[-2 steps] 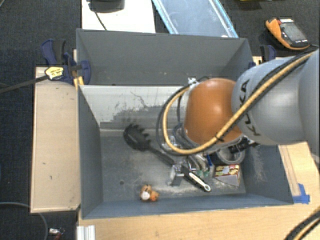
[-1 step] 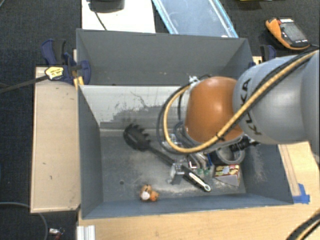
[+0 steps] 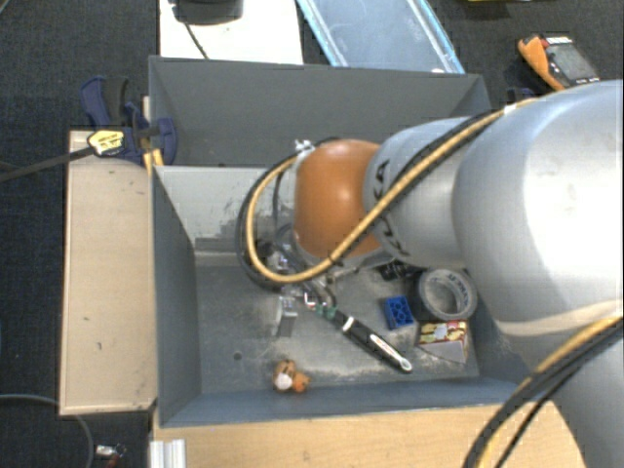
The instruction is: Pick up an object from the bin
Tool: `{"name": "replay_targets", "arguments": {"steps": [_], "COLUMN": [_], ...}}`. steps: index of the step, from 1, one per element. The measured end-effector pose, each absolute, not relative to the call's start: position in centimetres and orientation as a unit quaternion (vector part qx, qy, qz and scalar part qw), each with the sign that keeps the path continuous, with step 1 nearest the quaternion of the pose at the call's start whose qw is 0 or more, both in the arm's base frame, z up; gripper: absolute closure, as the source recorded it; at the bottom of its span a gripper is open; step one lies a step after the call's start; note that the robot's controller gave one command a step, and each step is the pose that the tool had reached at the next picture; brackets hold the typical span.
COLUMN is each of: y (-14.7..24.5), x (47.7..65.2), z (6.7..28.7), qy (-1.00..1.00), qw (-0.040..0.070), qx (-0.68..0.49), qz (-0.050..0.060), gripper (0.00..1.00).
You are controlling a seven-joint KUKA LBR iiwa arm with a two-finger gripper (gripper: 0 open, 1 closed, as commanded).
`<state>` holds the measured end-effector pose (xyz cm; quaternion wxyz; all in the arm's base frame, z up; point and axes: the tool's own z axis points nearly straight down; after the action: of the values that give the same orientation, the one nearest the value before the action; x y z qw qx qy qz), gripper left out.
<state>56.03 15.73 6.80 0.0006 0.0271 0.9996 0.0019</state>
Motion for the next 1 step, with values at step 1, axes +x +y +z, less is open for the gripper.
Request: {"name": "replay_targets", "arguments": {"steps": [1], "y": [8.39], "x": [53.45], "z": [7.20], "qy": [0.997], "qw": [0.006], "qx": [0.079], "qz": [0.003], "gripper": [0.00]}}
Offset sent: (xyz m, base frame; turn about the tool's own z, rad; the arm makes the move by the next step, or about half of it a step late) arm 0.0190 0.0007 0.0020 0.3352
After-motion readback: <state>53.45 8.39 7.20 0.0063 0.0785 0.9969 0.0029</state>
